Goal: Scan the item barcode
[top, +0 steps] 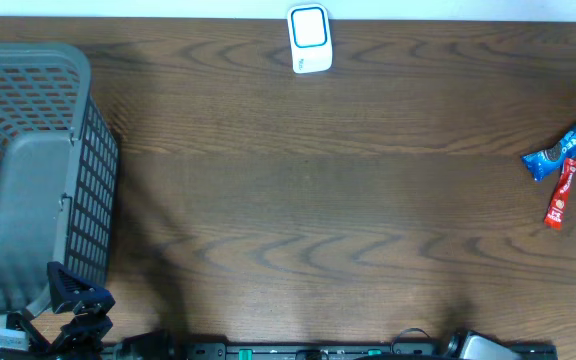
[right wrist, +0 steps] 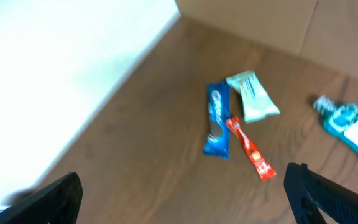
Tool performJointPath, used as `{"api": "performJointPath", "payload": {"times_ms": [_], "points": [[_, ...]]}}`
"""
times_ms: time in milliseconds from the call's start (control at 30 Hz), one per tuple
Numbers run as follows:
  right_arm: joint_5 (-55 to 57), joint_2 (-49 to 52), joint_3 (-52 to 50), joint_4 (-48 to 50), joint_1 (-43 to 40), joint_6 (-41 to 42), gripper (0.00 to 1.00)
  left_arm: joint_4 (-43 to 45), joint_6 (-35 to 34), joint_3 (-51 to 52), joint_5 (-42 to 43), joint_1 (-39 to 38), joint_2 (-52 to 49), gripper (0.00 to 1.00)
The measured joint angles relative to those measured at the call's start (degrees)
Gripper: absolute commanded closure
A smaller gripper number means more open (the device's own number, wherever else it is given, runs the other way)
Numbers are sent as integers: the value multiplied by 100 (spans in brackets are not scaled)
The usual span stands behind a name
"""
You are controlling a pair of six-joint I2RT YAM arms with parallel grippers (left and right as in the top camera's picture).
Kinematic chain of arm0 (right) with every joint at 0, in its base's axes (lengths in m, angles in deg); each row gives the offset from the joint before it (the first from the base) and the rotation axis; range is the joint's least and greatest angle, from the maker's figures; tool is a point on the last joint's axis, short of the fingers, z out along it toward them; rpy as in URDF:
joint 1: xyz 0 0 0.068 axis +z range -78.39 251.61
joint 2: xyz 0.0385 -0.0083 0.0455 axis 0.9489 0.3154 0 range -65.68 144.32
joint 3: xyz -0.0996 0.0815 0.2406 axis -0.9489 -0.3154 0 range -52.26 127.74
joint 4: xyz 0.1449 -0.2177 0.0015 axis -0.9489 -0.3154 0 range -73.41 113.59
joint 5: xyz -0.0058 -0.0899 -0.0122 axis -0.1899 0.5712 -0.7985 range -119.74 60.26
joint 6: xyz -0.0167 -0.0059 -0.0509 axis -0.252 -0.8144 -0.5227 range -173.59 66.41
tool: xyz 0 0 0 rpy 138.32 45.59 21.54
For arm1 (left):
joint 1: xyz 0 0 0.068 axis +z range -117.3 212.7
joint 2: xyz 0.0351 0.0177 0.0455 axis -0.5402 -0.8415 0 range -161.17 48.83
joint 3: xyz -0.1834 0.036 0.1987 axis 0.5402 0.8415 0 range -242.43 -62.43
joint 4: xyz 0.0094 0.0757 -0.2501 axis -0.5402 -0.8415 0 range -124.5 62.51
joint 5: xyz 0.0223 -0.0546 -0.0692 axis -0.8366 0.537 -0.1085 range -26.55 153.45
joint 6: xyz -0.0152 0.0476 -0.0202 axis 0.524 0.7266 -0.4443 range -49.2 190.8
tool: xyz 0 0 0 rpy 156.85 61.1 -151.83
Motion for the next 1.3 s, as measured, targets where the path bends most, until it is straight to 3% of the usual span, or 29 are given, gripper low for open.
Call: {"api": "performJointPath", "payload": {"times_ms": [467, 733, 1033, 1300], "points": [[13, -2647, -15, -138, 48, -66, 1, 0, 0, 0, 0, 0, 0, 2], [391, -4081, -619, -79, 824, -708, 1, 2, 0, 0, 0, 0, 0, 2], [542, -5764, -2752, 1432, 1502, -1073, 1, 2, 0, 0, -2, 0, 0, 2], [461, -6660, -5047, 3226, 1547, -1161, 1, 2, 0, 0, -2, 0, 0, 2]]}}
